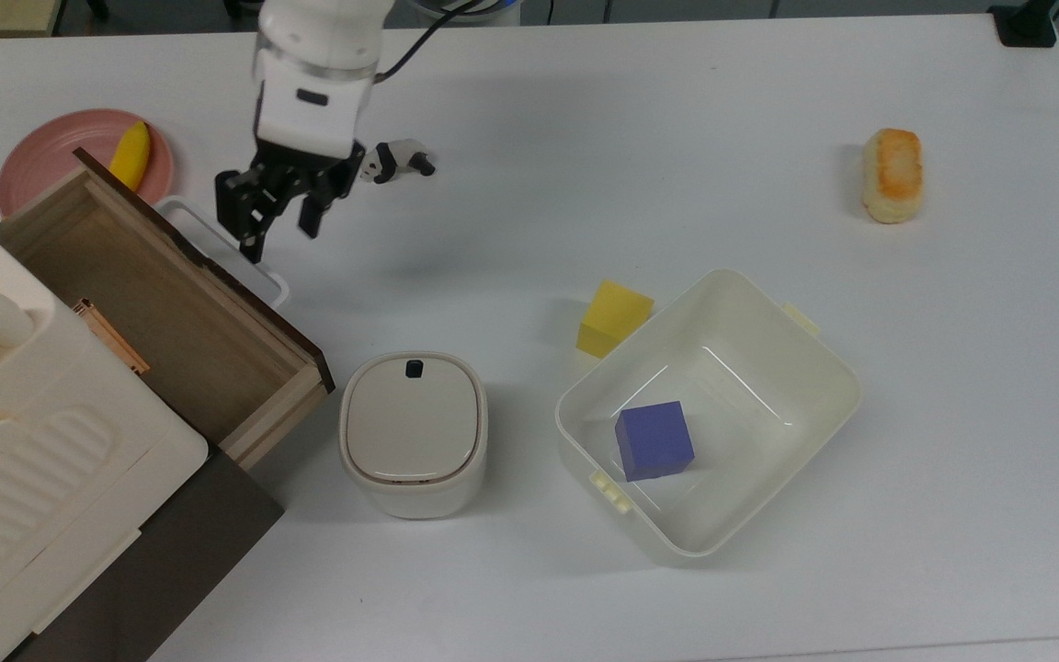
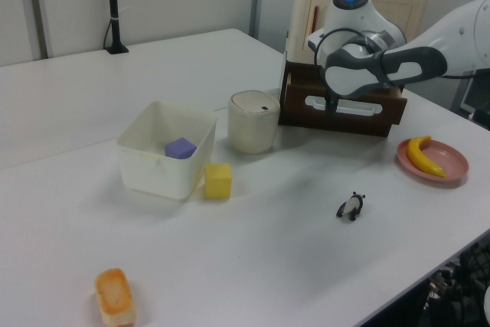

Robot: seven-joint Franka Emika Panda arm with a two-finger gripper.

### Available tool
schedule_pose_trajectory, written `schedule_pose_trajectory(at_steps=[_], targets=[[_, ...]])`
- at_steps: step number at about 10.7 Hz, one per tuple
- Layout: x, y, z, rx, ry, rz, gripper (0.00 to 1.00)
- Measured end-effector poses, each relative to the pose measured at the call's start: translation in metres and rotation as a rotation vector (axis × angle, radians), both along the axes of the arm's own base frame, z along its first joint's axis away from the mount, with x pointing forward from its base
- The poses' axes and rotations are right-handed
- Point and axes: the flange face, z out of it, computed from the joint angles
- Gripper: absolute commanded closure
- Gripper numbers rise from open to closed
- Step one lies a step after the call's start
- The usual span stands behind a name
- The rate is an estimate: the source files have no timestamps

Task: Slide the drawer open
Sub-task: 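Release the handle and raise the gripper away from the drawer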

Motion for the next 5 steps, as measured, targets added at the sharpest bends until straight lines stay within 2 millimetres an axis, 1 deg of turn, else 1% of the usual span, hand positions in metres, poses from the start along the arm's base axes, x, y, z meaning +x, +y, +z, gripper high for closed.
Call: schedule_pose_trajectory(at_steps=[2,3,4,5], targets=[[-0.009,0.035,0.02,-0.008,0.07,-0.042,0.0],[-0.012,0.055,0.032,0.027,0.093,-0.096,0.0],[-0.015,0.071,0.044,0.098,0.109,-0.159,0.0],[-0.018,0.082,0.053,0.169,0.128,-0.216,0.0]])
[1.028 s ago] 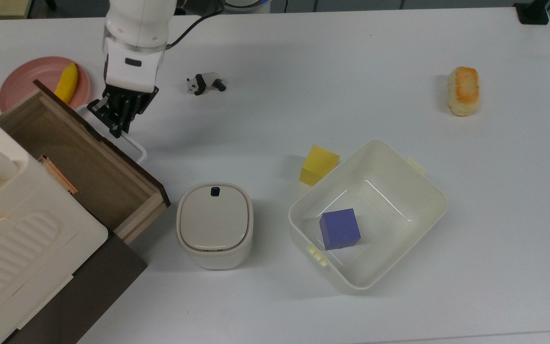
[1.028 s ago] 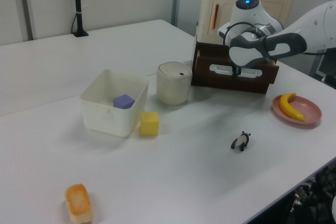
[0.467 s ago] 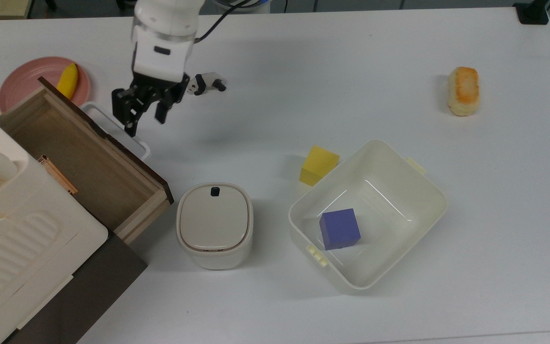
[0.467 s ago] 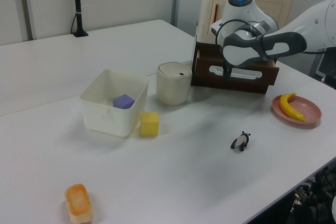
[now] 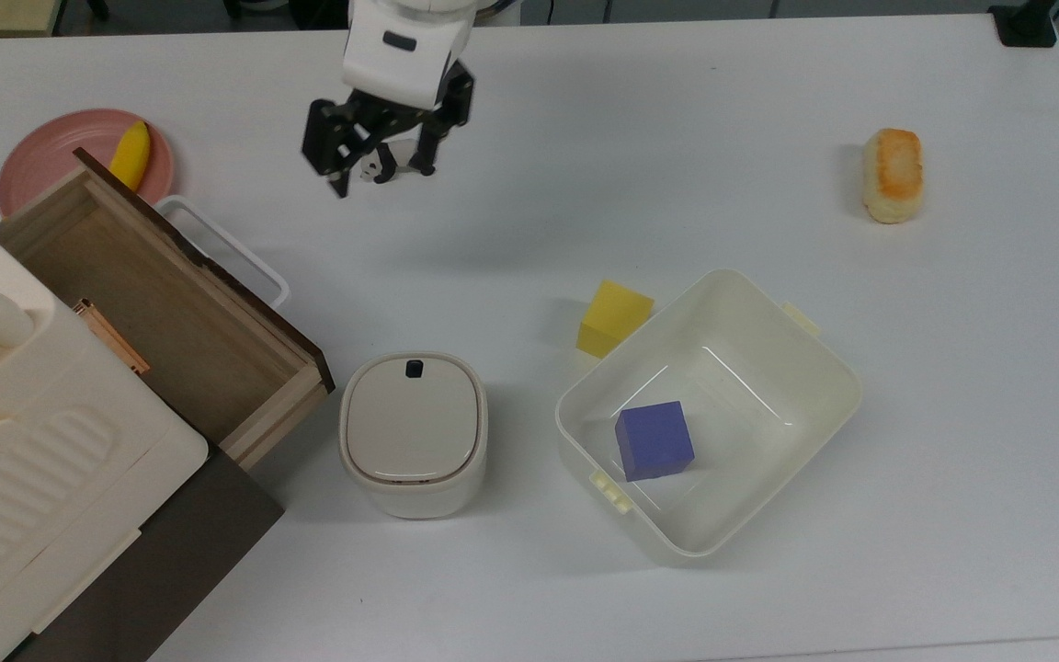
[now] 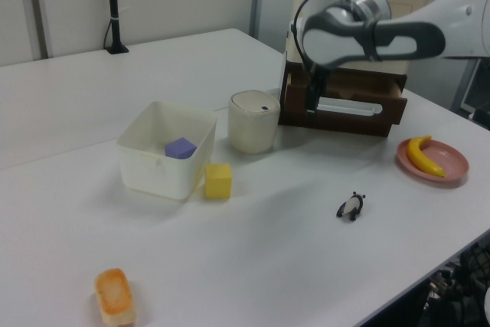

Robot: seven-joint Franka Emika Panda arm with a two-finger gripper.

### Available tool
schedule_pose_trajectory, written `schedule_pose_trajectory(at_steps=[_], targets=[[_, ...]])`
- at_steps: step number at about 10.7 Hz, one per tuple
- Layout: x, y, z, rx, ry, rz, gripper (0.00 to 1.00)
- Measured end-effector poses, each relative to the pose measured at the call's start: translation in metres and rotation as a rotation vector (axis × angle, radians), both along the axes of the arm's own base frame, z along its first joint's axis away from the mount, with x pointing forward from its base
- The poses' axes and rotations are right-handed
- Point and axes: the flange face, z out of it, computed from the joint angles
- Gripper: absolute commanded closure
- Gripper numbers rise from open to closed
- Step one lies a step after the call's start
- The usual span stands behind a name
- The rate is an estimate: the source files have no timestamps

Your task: Slide the drawer open

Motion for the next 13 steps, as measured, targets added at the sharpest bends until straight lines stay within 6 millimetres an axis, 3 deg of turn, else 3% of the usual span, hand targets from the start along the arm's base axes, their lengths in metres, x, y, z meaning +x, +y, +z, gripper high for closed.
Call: schedule_pose_trajectory(at_steps=[4,7,13], targets=[[-0.014,0.009,0.031,0.162,0.086,-0.293,0.0],[-0.022,0.008,0.054,0.179,0.044,-0.46,0.0],[-0.035,-0.012,0.072,0.164,0.023,-0.56,0.0]])
